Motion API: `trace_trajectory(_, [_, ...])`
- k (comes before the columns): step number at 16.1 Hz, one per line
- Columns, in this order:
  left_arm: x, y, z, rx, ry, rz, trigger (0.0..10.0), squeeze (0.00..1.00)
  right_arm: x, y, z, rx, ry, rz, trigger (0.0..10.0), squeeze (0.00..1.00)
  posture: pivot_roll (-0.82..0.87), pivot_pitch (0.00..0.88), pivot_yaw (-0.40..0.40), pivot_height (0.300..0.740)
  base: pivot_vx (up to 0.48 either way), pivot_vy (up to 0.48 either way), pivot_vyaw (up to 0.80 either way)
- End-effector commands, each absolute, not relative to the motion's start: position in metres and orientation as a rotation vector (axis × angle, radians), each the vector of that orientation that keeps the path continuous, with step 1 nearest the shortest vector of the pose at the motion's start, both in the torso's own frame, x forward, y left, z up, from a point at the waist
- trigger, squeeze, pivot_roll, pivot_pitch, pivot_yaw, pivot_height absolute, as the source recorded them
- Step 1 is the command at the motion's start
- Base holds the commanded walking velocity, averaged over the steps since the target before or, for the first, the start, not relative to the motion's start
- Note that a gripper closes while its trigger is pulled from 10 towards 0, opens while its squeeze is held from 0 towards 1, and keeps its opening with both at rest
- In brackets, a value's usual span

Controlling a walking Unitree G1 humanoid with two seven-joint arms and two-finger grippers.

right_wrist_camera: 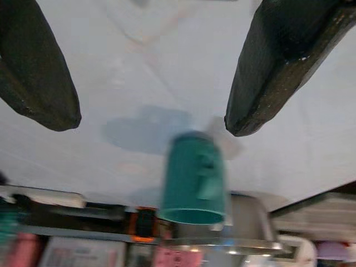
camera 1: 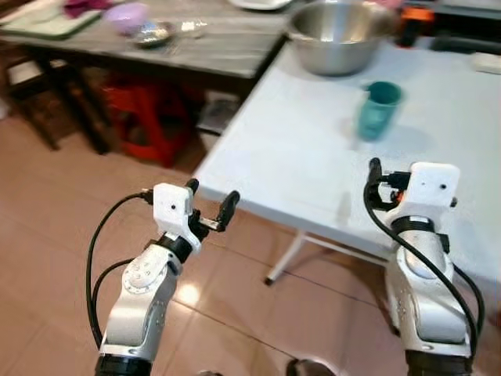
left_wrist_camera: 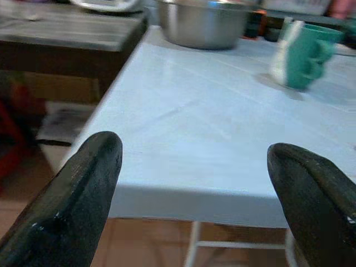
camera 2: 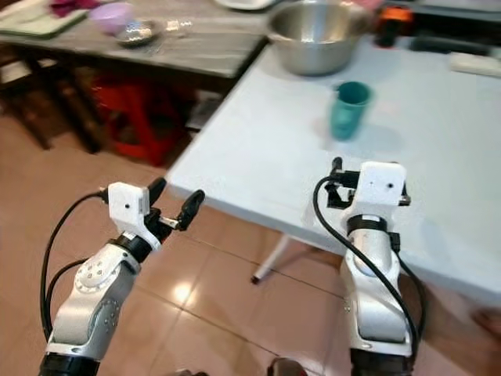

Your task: Setting the table

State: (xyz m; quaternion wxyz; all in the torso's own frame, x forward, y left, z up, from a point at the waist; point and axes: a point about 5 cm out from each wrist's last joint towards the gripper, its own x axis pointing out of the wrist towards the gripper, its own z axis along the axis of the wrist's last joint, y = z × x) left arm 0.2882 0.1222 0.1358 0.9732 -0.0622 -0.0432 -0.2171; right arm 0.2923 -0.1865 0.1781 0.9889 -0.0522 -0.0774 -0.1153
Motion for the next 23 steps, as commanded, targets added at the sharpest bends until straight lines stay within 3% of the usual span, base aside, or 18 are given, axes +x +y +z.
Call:
trace_trajectory(1, [0.2865,0.1283,0.1346,-0.12,-0.083,-0.436,10.0,0.0,0.292,-0.1826,0.1796,-0.098,-0.162,-0.223,10.0,0.0,-0.17,0.157,0.098,0.74,0.0,0.0,-0.41])
trace_trajectory(5, [0.2845,0.1282,0.1361,-0.135,-0.089,-0.465,10.0,0.0,0.2925,-0.1821,0.18,-0.098,-0.168,-0.222,10.0,0.0,-0.16,0.16,0.102,0.74,0.0,0.0,0.0])
trace_trajectory(20, [0.282,0.1237,0.1368,-0.153,-0.092,-0.496,10.0,0.0,0.2917,-0.1796,0.1806,-0.109,-0.176,-0.213,10.0,0.0,-0.17,0.163,0.096,0.74,0.306,0.0,0.0])
trace_trajectory(23, [0.2807,0.1239,0.1359,-0.168,-0.089,-0.496,10.0,0.0,0.2915,-0.1784,0.1799,-0.118,-0.177,-0.221,10.0,0.0,-0.17,0.167,0.098,0.74,0.0,0.0,0.0])
